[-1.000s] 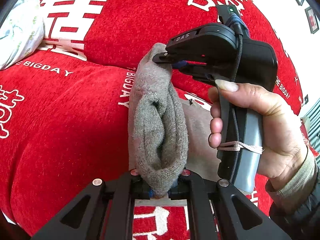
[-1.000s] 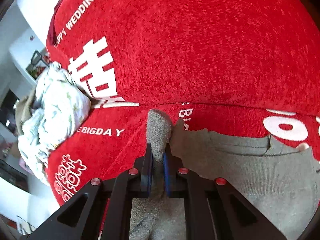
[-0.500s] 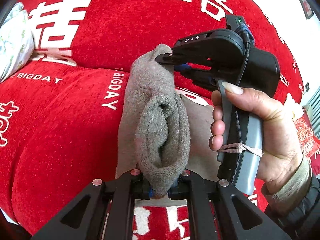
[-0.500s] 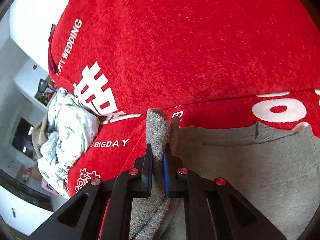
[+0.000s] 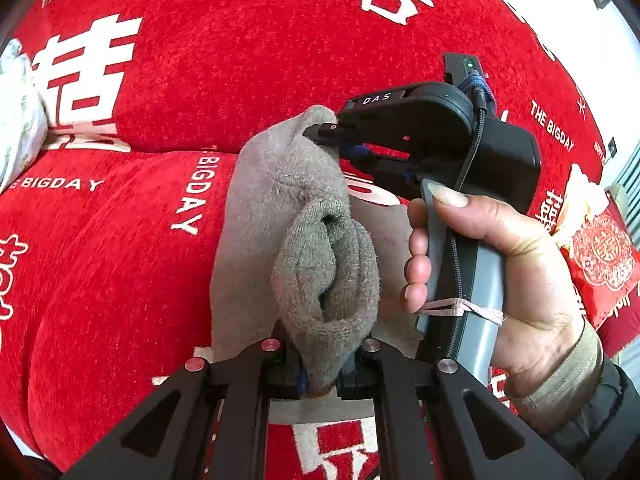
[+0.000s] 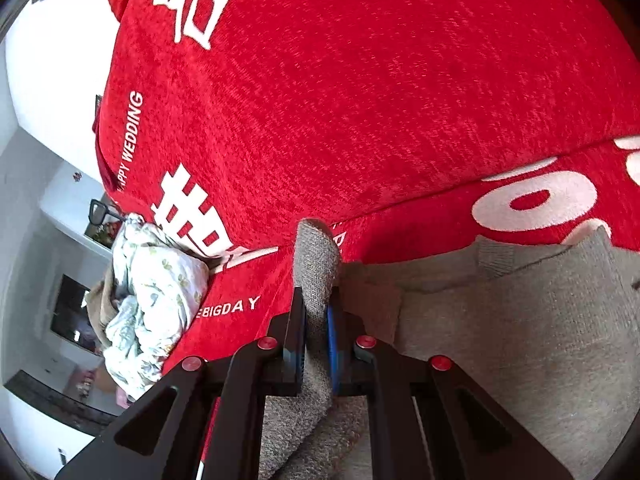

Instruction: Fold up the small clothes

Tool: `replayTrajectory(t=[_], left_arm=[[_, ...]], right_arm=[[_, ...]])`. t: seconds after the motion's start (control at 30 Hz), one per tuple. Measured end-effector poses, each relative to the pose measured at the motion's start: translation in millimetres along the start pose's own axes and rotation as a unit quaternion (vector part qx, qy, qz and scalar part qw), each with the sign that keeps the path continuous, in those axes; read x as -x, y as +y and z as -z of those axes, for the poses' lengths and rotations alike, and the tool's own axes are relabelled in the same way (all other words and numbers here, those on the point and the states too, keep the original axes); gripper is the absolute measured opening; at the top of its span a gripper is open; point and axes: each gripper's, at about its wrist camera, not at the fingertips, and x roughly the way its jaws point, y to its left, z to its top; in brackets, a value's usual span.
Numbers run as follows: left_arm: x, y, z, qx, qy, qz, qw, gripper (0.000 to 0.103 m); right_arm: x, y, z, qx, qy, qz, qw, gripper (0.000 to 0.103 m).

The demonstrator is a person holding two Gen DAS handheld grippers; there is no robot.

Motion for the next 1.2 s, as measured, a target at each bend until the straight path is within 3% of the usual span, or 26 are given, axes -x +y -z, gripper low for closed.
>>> replayTrajectory(t=[0.77,1.2], left_arm=[[-32,-94,0,-0.073,0.026,-0.006,0.9969,0.010],[-45,-161,15,-0.131,0.035,0.001,0.9907,0.010]], right_arm=[[54,-87,-13,-0.049,-0.025,-0.011,0.998,0.009],[106,-135,-16,-0.060,-0.056,-0.012,0.997,0.009]])
